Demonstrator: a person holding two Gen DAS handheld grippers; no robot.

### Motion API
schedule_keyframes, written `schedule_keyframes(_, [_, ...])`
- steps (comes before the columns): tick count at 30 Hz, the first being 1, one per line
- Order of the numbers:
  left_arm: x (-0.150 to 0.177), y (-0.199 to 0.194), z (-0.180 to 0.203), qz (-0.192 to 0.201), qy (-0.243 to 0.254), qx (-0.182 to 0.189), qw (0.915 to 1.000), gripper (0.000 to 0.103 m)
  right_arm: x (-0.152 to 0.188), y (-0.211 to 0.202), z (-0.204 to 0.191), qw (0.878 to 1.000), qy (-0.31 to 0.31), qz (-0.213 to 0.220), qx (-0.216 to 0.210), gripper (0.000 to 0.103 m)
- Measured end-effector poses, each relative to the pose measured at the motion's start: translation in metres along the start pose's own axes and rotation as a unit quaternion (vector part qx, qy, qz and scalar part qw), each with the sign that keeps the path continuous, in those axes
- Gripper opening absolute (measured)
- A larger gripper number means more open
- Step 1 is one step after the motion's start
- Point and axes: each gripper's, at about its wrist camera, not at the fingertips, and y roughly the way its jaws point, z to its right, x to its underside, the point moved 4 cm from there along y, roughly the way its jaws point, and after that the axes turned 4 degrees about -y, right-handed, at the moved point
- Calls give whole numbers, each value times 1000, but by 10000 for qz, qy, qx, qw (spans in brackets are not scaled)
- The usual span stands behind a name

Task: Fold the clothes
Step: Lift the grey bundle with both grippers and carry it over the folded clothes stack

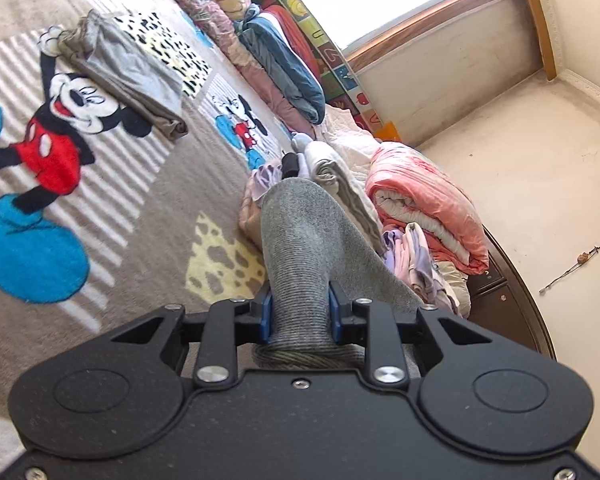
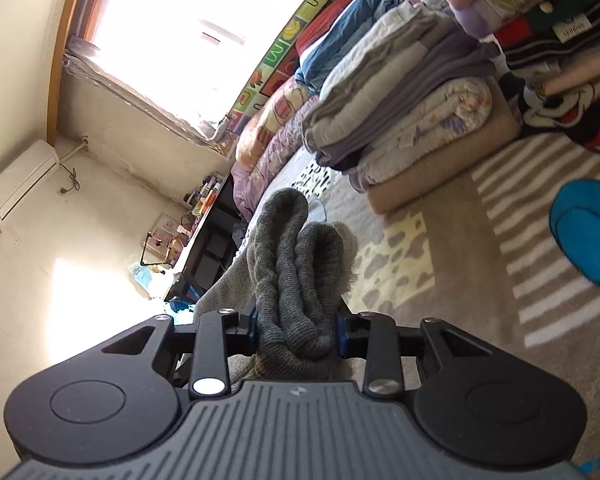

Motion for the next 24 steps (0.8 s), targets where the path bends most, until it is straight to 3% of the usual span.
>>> schedule_keyframes(6, [-34,48,39,-92,127,192,9997,25,-59,-7,-6,9994,-29,352,-16,35])
schedule_keyframes(16, [-111,163,109,-219,376,515,9977,25,-193,7,2,9955,-180,905,232,35])
schedule_keyframes(24, [-147,239,124,-315,378,613,9969,25,-265,38,26,9896,-324,1227,674,35])
